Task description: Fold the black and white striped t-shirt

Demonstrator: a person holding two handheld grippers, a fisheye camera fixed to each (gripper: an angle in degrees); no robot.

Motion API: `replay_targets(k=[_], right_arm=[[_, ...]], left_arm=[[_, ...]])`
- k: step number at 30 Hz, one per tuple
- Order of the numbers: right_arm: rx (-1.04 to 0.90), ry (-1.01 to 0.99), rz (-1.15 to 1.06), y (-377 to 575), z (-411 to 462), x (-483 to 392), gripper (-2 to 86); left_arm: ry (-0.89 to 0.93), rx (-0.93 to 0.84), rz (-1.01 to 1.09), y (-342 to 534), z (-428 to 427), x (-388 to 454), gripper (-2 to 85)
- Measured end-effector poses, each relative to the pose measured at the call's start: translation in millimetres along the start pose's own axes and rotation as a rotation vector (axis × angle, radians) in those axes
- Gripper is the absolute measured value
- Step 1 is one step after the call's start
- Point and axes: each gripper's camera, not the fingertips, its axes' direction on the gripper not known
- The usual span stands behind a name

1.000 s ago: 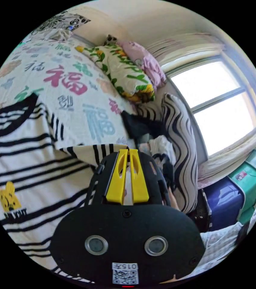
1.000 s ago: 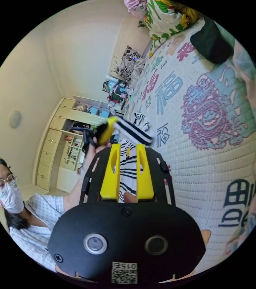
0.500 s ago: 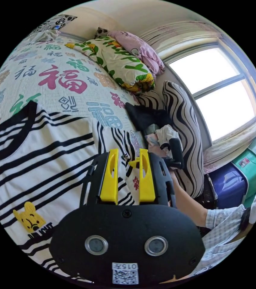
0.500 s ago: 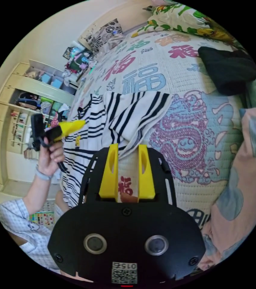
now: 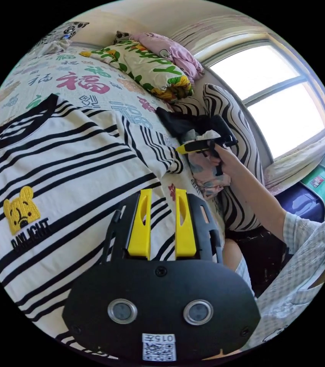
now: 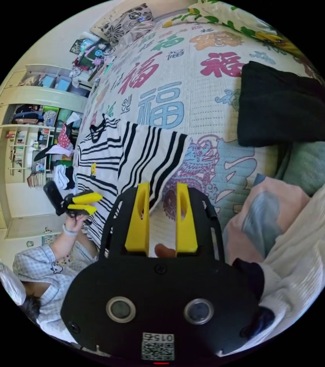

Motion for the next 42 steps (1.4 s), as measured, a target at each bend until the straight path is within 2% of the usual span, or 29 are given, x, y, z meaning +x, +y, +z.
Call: replay_targets(k=[4,6,10,12,16,19,23,30,34,35,36,37,40,42], right_arm=[[0.104,-0.024,0.068,-33.7,10.8,9.7,10.7],[0.138,-0.004,0.105,-50.5,20.9,11.5,10.6],[0.133,0.013,0.146,-86.4,55.6,14.3,4.4],[0.106,0.07,0.124,-97.9,67.8,10.6,1.6],[0.151,0.177,0.046,-118.2,75.8,-1.4,0.3],[0.15,0.196,0.023,-133.3,89.8,-3.5,0.3],[0.085,0.293,0.042,-149.8,137.9,-0.3,1.7],[0.177,0.366,0.106,-145.7,174.3,7.1,3.9],[0.17,0.267,0.045,-139.8,203.7,1.9,3.2],[0.146,0.211,0.003,-139.1,218.6,-1.8,2.9],[0.129,0.193,-0.014,-138.9,227.0,-3.8,2.8],[0.091,0.186,-0.031,-138.3,245.0,-7.9,2.4],[0.053,0.197,-0.094,-132.3,281.5,-26.1,1.3],[0.069,0.195,-0.173,-127.8,297.0,-47.5,1.2]], left_arm=[[-0.097,-0.018,0.112,-17.6,36.8,44.3,10.1],[-0.202,-0.066,0.167,-32.1,78.1,72.2,10.7],[-0.333,-0.061,0.122,-44.8,123.9,81.6,9.1],[-0.363,-0.012,0.051,-49.3,132.7,77.0,5.6],[-0.276,0.013,0.009,-51.2,122.3,75.1,2.3],[-0.205,0.063,-0.02,-41.6,102.8,77.2,3.7],[-0.085,-0.048,-0.136,-39.7,117.8,55.5,8.6],[0.068,0.055,-0.199,-12.0,69.3,56.4,9.3],[0.141,0.149,-0.295,-0.9,61.3,49.8,8.5],[0.223,0.148,-0.33,-0.2,66.5,47.6,8.2],[0.335,0.098,-0.318,-2.5,73.5,50.1,7.8],[0.37,0.074,-0.293,-3.5,74.7,53.7,7.7],[0.354,0.041,-0.123,8.7,46.7,76.1,7.0],[0.351,0.098,-0.048,35.2,-3.4,73.2,6.9]])
